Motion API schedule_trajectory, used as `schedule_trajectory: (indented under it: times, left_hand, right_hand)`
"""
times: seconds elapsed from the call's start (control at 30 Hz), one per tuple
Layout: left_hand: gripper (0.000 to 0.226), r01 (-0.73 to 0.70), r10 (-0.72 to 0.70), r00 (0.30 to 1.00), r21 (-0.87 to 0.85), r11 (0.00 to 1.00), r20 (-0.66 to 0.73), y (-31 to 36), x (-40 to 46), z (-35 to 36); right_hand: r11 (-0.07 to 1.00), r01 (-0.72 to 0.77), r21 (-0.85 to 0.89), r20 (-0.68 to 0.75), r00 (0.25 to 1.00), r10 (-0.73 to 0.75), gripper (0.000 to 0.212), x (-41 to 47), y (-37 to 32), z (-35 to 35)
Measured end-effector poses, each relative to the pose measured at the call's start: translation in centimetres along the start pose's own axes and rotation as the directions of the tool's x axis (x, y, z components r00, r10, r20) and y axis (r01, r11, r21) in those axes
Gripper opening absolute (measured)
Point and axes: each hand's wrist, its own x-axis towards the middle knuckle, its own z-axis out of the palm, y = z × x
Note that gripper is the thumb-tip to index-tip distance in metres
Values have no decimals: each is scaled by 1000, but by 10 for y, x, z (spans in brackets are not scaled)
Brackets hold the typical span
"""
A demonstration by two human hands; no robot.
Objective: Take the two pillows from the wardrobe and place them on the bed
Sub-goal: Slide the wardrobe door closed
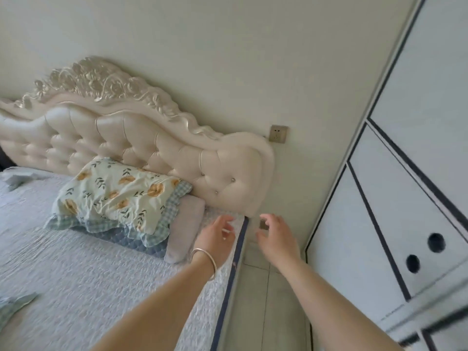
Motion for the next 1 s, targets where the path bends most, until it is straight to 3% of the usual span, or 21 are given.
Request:
schedule_trajectory:
  times: [0.17,0.33,0.5,0.7,0.87,1.0]
  left_hand:
    - [28,-132,141,971,-60,989,192,16,-65,18]
    - [29,-252,284,916,-145,957,282,50,-127,37]
    - [28,-419,480,807,-240,876,344,102,-190,55]
    - [37,-510,606,689,-329,795,398,132,-287,73]
    - [25,-563,701,619,-422,711,355,163,-360,78]
    - [18,-610,777,534,-485,627,333,170,-415,86]
  right_hand:
    - [991,-129,-30,-131,984,124,41,-98,5,-25]
    - [976,-208,-62,-291,940,181,38,-190,8,-61]
    - [960,-270,-69,-499,843,201,33,-276,7,-110]
    - [938,-266,-220,-615,785,79,30,-385,2,-151]
    - [921,-254,-296,-711,702,-35,23,-469,-22,-180]
    - [858,-292,-422,-695,712,-100,22,-537,-41,-194]
